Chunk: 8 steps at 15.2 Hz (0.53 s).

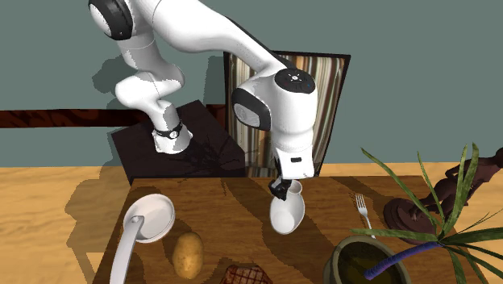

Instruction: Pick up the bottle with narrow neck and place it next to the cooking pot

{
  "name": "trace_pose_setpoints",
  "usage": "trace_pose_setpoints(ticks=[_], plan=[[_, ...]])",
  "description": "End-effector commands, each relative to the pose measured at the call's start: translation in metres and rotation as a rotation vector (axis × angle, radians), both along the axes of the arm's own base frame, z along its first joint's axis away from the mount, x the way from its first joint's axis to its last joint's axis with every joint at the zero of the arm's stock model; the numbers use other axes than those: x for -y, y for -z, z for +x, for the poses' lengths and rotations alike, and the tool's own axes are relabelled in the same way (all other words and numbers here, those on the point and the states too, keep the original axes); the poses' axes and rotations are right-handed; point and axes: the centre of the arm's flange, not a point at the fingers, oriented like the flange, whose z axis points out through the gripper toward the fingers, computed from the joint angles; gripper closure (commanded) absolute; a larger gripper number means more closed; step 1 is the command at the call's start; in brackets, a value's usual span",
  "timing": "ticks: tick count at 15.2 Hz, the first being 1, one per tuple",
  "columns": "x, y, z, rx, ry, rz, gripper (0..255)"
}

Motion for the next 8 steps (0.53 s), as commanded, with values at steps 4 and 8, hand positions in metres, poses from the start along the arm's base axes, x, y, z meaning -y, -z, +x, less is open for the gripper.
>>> trace_pose_setpoints(ticks=[4, 8], plan=[[0.000, 0.000, 0.000, 0.000, 0.000, 0.000, 255], [0.000, -0.016, 0.000, 0.000, 0.000, 0.000, 255]])
